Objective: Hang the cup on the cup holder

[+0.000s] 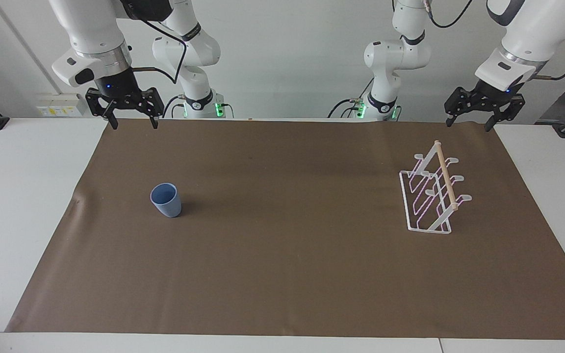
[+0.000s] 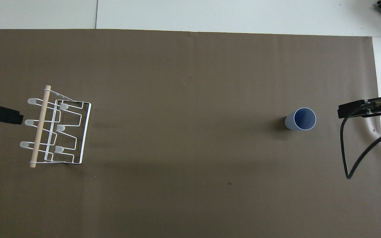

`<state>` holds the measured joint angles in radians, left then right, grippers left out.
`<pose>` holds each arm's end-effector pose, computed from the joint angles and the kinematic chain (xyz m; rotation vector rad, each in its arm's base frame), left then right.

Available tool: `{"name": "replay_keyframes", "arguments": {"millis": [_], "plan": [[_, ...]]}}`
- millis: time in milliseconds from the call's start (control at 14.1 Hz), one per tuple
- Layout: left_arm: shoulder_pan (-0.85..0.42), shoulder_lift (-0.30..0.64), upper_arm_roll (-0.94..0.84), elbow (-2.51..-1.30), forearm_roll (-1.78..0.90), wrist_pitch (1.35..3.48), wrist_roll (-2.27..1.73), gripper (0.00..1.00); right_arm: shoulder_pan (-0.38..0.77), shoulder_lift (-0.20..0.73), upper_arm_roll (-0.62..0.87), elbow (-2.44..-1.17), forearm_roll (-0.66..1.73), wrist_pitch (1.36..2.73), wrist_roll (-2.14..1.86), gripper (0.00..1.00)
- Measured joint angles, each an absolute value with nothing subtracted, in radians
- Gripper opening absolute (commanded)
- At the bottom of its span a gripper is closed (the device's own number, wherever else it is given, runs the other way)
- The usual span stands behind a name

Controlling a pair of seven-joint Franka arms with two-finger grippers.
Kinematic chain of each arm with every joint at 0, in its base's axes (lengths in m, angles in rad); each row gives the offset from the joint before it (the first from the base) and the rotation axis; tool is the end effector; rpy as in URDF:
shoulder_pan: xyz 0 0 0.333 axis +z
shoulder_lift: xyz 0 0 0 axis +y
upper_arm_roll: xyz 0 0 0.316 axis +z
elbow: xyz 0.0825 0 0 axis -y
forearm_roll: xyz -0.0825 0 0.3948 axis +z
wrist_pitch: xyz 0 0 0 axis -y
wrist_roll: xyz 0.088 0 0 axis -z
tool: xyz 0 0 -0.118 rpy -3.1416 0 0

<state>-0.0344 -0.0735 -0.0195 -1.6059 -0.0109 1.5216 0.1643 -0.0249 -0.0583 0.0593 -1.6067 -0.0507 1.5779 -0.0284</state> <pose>0.5363 -0.0307 0.6329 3.1128 -0.3416 -0.0161 0.5481 0.0139 0.6294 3.0857 0.0963 0.0456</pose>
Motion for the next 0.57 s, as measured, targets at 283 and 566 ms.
{"name": "replay_keyframes", "arguments": {"millis": [283,566], "plan": [[-0.034,-0.074,-0.020,-1.607,-0.011,1.522,0.157,1.00,-0.025,-0.058,0.059,-1.607,-0.051,1.578,-0.028,1.00],[-0.034,-0.074,-0.019,-1.608,-0.011,1.522,0.154,1.00,-0.025,-0.058,0.059,-1.607,-0.050,1.578,-0.028,1.00]]}}
